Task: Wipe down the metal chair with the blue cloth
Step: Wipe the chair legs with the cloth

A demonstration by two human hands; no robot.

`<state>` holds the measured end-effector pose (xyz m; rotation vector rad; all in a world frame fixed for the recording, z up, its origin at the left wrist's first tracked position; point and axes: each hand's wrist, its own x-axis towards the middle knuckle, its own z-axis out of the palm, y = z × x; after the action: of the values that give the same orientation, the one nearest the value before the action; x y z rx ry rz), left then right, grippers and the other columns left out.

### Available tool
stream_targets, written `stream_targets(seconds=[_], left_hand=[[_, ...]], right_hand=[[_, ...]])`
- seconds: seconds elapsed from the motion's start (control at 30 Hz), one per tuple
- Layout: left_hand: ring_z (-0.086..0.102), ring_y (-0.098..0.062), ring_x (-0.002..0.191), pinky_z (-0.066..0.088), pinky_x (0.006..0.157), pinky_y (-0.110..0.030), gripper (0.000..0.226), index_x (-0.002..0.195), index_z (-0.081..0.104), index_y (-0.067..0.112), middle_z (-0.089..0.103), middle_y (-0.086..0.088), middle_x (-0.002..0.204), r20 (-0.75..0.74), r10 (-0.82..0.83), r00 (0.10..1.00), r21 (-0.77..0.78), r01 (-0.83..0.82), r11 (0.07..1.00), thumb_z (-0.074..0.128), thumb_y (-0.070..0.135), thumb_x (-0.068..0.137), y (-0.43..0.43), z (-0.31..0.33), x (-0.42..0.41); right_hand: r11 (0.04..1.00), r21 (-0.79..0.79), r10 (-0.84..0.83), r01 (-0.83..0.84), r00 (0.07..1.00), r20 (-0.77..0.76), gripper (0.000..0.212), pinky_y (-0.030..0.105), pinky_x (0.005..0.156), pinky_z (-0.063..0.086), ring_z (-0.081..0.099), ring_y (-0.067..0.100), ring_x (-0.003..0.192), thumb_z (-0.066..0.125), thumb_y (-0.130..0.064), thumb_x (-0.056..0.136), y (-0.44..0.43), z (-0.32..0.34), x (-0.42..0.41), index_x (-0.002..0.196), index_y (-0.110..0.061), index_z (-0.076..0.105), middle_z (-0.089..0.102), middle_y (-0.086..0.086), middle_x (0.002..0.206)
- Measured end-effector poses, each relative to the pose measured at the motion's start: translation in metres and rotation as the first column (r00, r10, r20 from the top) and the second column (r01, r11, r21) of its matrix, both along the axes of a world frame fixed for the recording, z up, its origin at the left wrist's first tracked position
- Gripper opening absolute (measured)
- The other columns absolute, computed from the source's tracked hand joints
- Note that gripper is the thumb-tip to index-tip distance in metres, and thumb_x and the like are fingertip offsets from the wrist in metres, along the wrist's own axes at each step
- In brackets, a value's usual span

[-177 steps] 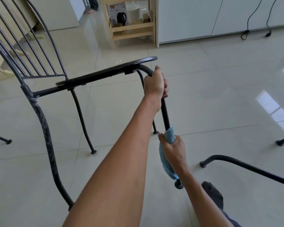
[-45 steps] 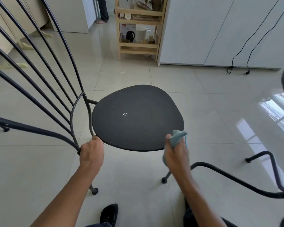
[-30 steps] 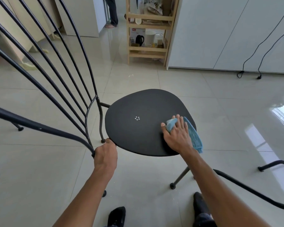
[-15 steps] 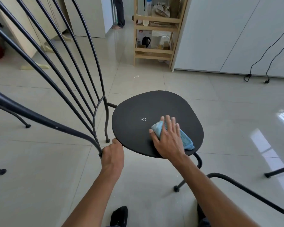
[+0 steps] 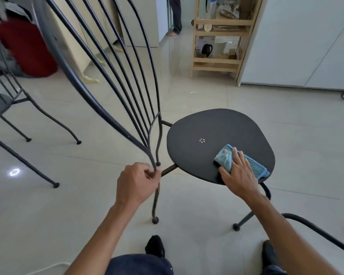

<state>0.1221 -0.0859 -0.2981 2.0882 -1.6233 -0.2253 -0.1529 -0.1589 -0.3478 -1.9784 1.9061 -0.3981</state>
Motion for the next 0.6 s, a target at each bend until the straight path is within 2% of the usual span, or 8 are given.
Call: stream_targets(seconds=[0.07,0.17,0.23,0.27,0.3,0.37,0.43,0.6], left_hand=[[0.061,-0.01,0.065,0.048,0.06,-0.026,0.042,0.075,0.059,0.024,0.062,0.009,0.066,-0.187,0.098,0.978,0.039,-0.092,0.995,0.07,0.065,0.07,-0.006,0.018,0.016],[0.064,-0.003,0.09,0.047,0.075,-0.022,0.048,0.085,0.067,0.022,0.069,0.009,0.088,-0.534,-0.018,0.845,0.162,0.123,0.979,0.066,0.069,0.073,-0.025,0.044,0.015],[0.066,-0.005,0.08,0.044,0.077,-0.022,0.055,0.07,0.062,0.009,0.068,0.004,0.077,-0.656,-0.105,0.747,0.175,0.285,0.942,0.054,0.06,0.089,-0.034,0.057,-0.003],[0.063,-0.009,0.063,0.043,0.073,-0.023,0.061,0.06,0.052,0.006,0.06,-0.002,0.063,-0.688,-0.134,0.714,0.151,0.321,0.935,0.045,0.055,0.096,-0.036,0.059,-0.012],[0.051,-0.01,0.047,0.041,0.067,-0.023,0.063,0.054,0.041,0.009,0.047,-0.005,0.053,-0.7,-0.14,0.7,0.125,0.313,0.942,0.036,0.051,0.101,-0.036,0.062,-0.02],[0.027,-0.008,0.037,0.035,0.052,-0.017,0.062,0.051,0.025,0.015,0.028,0.0,0.046,-0.643,-0.09,0.761,0.113,0.21,0.971,0.023,0.048,0.104,-0.036,0.063,-0.028],[0.021,-0.008,0.035,0.03,0.045,-0.016,0.062,0.051,0.021,0.016,0.024,0.003,0.044,-0.587,-0.049,0.808,0.118,0.145,0.982,0.017,0.048,0.104,-0.035,0.063,-0.037],[0.02,-0.012,0.04,0.02,0.054,-0.029,0.062,0.051,0.017,0.018,0.02,0.006,0.042,-0.623,-0.067,0.78,0.133,0.189,0.973,0.015,0.057,0.1,-0.041,0.076,-0.08]], right_hand=[[1.0,0.006,0.0,0.0,1.0,0.015,0.069,0.034,0.124,0.003,0.001,0.021,0.154,0.042,-0.033,0.1,0.004,0.003,0.0,0.158,-0.01,0.013,0.006,0.006,0.168],[0.998,0.059,-0.027,0.022,0.996,0.086,0.069,0.034,0.124,0.007,0.006,0.02,0.154,0.043,-0.033,0.099,0.01,0.004,-0.002,0.158,-0.01,0.017,0.013,0.003,0.167],[0.984,0.154,-0.126,0.095,0.969,0.211,0.058,0.042,0.119,0.025,0.029,0.028,0.146,0.046,-0.033,0.095,0.01,0.008,-0.005,0.148,-0.01,0.038,0.038,0.008,0.156],[0.97,0.189,-0.202,0.15,0.935,0.292,0.044,0.044,0.106,0.039,0.048,0.031,0.129,0.046,-0.033,0.094,0.011,0.014,-0.006,0.131,-0.009,0.051,0.055,0.012,0.137],[0.954,0.229,-0.272,0.196,0.884,0.379,0.029,0.042,0.09,0.045,0.059,0.028,0.103,0.047,-0.031,0.094,0.015,0.023,-0.007,0.109,-0.007,0.056,0.063,0.012,0.113],[0.924,0.309,-0.367,0.225,0.748,0.553,0.022,0.033,0.07,0.041,0.052,0.016,0.074,0.047,-0.027,0.098,0.027,0.038,-0.006,0.084,-0.011,0.053,0.059,0.007,0.086],[0.906,0.333,-0.422,0.259,0.598,0.681,0.02,0.026,0.065,0.039,0.05,0.011,0.073,0.049,-0.027,0.099,0.045,0.046,-0.008,0.081,-0.019,0.054,0.057,0.001,0.082],[0.879,0.327,-0.428,0.348,0.271,0.862,0.022,0.029,0.064,0.04,0.049,0.013,0.075,0.047,-0.036,0.082,0.082,0.059,0.004,0.087,-0.017,0.057,0.055,0.004,0.082]])
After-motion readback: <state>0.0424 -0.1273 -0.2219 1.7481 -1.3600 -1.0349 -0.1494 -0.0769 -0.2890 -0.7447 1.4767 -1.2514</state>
